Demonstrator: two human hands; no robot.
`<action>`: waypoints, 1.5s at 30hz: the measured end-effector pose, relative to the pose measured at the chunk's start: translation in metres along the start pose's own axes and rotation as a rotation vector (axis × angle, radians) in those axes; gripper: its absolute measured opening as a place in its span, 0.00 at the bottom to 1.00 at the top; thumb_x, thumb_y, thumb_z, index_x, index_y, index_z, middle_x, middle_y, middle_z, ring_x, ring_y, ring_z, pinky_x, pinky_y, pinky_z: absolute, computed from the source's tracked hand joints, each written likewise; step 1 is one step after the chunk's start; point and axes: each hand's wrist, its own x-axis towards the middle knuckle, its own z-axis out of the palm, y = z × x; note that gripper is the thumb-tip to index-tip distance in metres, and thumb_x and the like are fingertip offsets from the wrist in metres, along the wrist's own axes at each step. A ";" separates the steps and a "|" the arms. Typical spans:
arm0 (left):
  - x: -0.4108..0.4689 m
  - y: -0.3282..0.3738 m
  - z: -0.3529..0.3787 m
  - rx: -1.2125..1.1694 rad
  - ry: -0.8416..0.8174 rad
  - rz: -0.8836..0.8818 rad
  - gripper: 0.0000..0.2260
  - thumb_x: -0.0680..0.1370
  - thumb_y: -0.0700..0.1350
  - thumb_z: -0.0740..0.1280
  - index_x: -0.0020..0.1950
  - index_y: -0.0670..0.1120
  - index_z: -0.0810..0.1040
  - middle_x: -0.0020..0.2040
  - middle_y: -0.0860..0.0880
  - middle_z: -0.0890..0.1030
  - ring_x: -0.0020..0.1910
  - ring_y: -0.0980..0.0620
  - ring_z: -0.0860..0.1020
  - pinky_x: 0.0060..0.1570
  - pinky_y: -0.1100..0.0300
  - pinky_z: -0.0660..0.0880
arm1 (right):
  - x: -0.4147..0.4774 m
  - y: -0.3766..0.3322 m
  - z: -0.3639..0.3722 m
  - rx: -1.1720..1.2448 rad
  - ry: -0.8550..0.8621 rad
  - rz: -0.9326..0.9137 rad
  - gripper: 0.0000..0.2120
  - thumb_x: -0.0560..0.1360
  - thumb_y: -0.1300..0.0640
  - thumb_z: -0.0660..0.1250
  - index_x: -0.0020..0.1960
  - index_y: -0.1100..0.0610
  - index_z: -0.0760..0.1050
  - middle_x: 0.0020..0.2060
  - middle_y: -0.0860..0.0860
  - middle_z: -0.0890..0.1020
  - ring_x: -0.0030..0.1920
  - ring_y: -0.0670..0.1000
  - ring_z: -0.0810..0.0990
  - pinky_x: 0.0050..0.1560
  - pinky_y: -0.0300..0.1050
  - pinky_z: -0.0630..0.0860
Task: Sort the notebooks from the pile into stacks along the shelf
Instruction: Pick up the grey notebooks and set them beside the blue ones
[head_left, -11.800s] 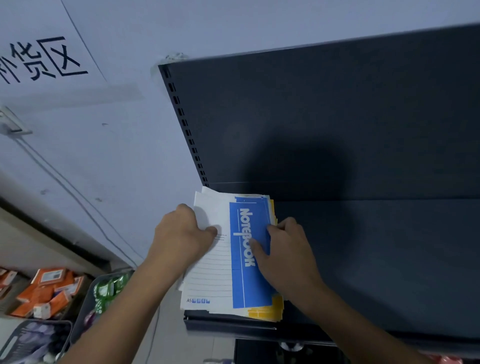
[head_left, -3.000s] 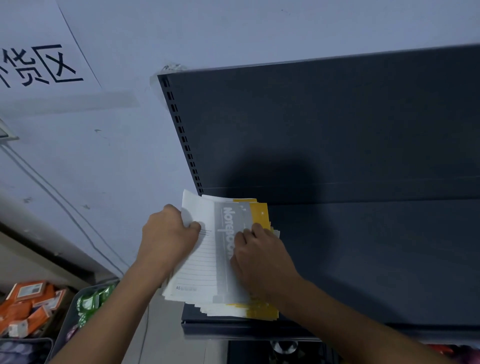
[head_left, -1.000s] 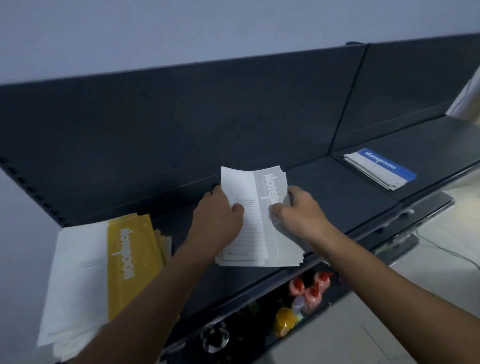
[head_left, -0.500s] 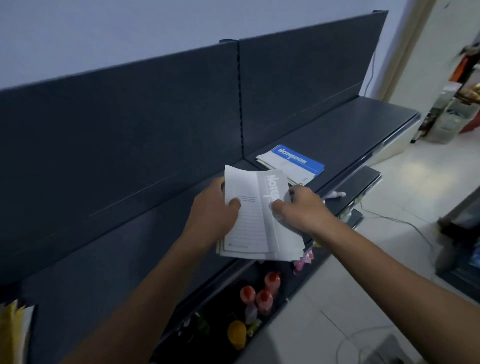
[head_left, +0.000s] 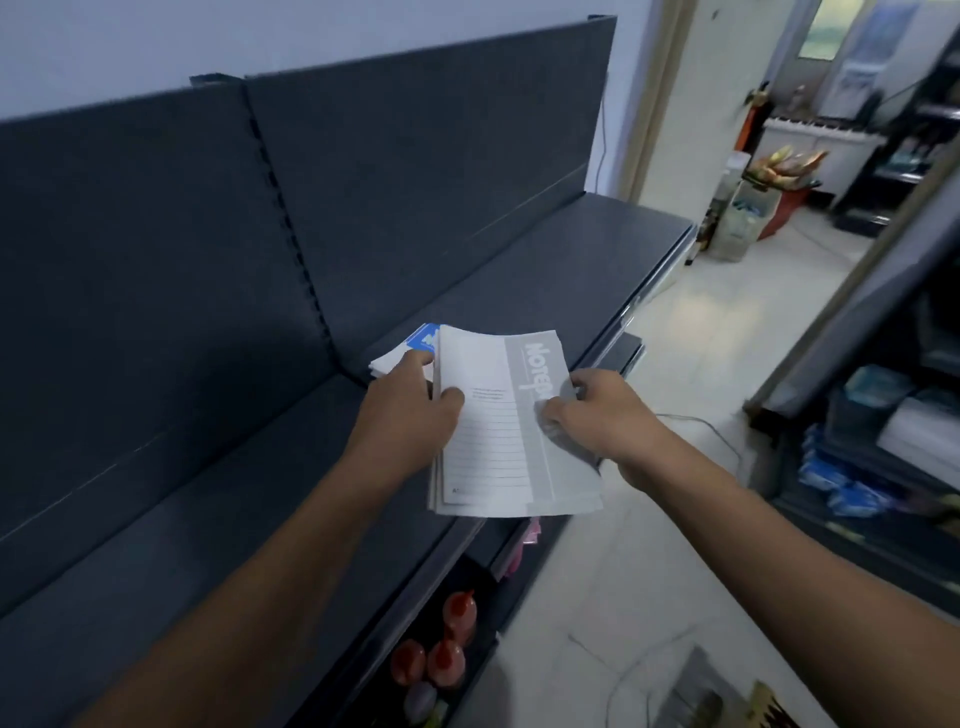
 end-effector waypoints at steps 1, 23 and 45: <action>0.011 0.006 0.006 0.018 -0.011 0.003 0.18 0.79 0.49 0.64 0.69 0.50 0.73 0.47 0.55 0.82 0.48 0.53 0.80 0.42 0.57 0.75 | 0.007 0.001 -0.007 0.004 0.012 0.007 0.02 0.71 0.58 0.70 0.42 0.56 0.79 0.42 0.50 0.84 0.44 0.53 0.83 0.44 0.48 0.78; 0.160 0.146 0.153 0.287 -0.005 -0.162 0.09 0.78 0.51 0.66 0.50 0.45 0.75 0.43 0.51 0.78 0.39 0.52 0.76 0.31 0.59 0.66 | 0.205 0.055 -0.160 -0.120 -0.102 -0.098 0.06 0.76 0.57 0.63 0.45 0.57 0.78 0.41 0.52 0.83 0.43 0.52 0.83 0.43 0.50 0.80; 0.255 0.073 0.136 -0.028 0.299 -0.600 0.10 0.76 0.49 0.69 0.51 0.44 0.75 0.46 0.49 0.80 0.44 0.51 0.79 0.30 0.61 0.70 | 0.381 -0.020 -0.062 -0.429 -0.344 -0.410 0.07 0.73 0.55 0.72 0.47 0.58 0.83 0.40 0.50 0.86 0.41 0.51 0.84 0.45 0.50 0.84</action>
